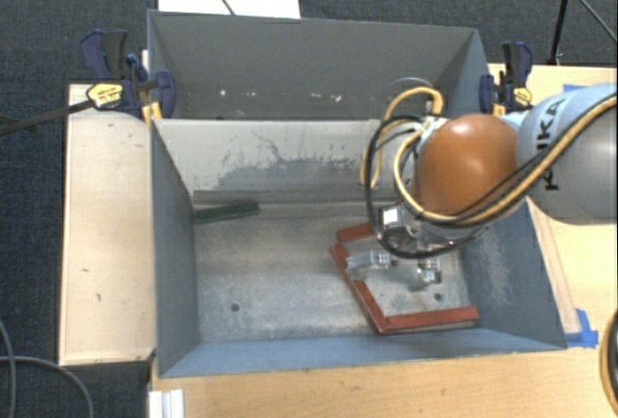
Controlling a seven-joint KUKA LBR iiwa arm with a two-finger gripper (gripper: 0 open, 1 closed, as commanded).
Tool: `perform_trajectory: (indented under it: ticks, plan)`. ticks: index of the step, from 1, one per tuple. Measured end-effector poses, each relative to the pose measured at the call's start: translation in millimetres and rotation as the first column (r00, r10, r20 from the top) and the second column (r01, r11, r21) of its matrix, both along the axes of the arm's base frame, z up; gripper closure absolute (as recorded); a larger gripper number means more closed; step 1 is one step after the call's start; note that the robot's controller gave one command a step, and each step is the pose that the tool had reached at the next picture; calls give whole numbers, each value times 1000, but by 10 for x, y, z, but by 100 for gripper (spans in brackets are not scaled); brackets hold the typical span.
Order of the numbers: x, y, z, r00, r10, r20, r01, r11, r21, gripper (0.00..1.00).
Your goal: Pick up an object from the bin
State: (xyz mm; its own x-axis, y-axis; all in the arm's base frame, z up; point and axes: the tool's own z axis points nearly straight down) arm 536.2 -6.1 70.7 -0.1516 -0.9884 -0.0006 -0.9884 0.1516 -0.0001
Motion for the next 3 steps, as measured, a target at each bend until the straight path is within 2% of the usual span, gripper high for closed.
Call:
perform_trajectory:
  ticks: [1,2,3]
  plan:
    - [53,312,508,841,-541,3,541,841,6,0]
    - [134,478,-10,996,-90,-1,90,996,2,0]
    - [138,469,-1,995,-96,0,96,995,1,100]
